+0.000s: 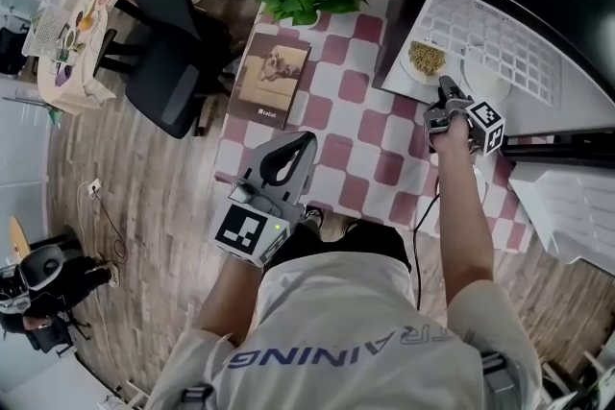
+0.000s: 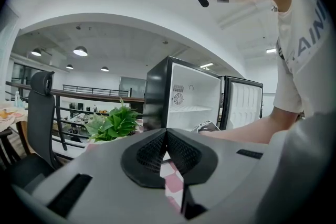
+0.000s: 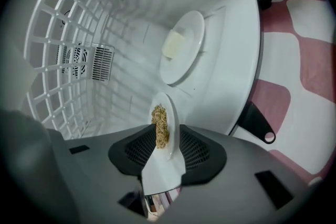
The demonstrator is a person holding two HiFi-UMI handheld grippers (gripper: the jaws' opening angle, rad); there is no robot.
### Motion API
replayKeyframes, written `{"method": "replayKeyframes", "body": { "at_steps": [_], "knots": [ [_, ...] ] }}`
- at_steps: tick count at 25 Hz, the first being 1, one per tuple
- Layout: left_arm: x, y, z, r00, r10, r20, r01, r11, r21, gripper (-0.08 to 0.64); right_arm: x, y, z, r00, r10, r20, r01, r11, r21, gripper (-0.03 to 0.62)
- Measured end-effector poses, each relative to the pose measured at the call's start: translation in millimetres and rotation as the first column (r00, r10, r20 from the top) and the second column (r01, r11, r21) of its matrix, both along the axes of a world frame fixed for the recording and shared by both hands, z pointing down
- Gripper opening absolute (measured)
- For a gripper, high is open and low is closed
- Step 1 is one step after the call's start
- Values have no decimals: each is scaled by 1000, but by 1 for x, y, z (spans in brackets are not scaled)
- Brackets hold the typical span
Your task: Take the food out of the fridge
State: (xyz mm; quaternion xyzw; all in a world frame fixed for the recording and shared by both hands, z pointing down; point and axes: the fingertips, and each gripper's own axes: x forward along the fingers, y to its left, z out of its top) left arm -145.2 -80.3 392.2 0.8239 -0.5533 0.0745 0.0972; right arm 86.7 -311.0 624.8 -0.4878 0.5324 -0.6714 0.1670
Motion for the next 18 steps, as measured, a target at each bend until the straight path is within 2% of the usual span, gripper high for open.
{"method": "replayKeyframes", "body": {
  "at_steps": [6,10,11,13,18],
  "knots": [
    [-7,3,1,1000,-14,-5,14,1000,-5,6,-5,-12,-3,1000,1,3,-1,1000,-6,147],
    [-7,1,1,1000,3,-7,-3,1000,-5,6,-8,-12,-3,999,29,34,-28,999,-27,140],
    [-7,-1,0,1000,10,-7,-10,1000,-5,6,-8,-12,-2,999,34,42,-33,999,-35,125],
    [-5,-3,0,1000,17,-15,-17,1000,-16,6,-8,-11,0,998,44,51,-42,998,-44,54],
    [-1,-1,1,999,23,-33,-25,999,-45,6,-9,-11,-3,993,74,97,-73,997,-14,31]
  ]
}}
